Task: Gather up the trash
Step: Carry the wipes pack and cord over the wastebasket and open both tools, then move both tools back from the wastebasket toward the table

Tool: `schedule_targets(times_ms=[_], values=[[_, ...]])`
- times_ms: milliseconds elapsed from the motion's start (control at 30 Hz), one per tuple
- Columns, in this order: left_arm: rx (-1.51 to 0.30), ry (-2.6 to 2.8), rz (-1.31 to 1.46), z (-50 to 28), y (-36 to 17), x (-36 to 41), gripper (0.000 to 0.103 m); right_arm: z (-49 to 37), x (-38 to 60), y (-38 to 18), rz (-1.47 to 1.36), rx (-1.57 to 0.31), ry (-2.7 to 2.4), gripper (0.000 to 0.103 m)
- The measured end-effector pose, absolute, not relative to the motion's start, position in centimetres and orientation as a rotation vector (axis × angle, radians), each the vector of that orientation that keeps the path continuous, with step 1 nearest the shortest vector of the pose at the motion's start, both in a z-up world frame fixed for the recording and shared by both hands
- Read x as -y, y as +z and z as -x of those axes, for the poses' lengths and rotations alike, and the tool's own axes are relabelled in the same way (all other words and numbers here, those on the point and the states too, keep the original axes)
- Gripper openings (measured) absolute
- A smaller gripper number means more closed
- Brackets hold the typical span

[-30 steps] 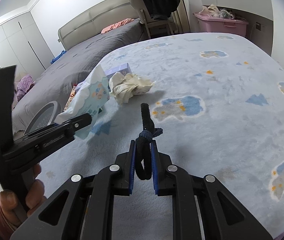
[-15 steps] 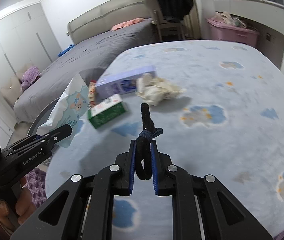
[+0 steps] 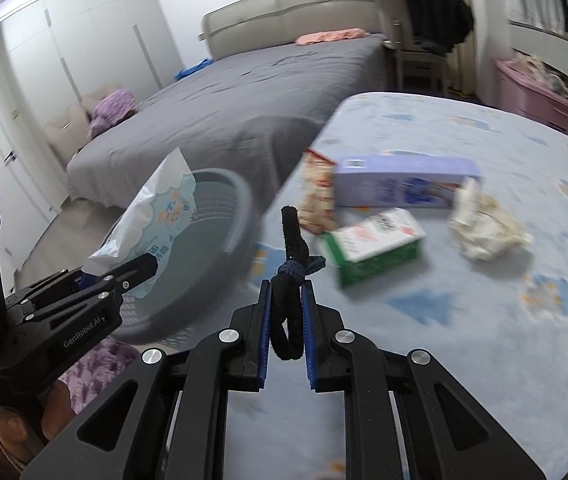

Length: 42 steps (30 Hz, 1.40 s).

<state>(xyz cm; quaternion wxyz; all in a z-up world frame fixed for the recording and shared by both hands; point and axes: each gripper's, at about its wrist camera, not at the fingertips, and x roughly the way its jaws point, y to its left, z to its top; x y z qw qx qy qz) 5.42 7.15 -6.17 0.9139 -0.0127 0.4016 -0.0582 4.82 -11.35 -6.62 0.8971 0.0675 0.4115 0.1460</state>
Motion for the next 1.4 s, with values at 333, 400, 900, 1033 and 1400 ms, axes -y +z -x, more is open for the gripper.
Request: schedule_targets(times_ms=[333, 400, 900, 1033, 1400], values=[[-0.870, -0.054, 0.062, -7.3, -7.5, -12.0, 0.026, -8.4, 5.7, -6.9, -0.111, -0.869, 0.395, 0.014], [-0.876, -0.043, 0.063, -7.8, -7.8, -12.6, 0.026, -9.0, 5.0, -6.8, -0.110, -0.867, 0.411, 0.014], [-0.894, 0.013, 0.078, -9.2, -8.1, -15.3, 0.030, -11.5, 0.7, -7.9, -0.069, -0.895, 0.491, 0.016], [-0.895, 0.030, 0.079, -9.0, -8.1, -15.7, 0.053, -11.3, 0.4, -7.8, -0.050, -0.882, 0.484, 0.027], [-0.883, 0.063, 0.093, -8.1, -7.7, -16.6, 0.067, -10.7, 0.8, -7.7, -0.060, -0.882, 0.469, 0.032]])
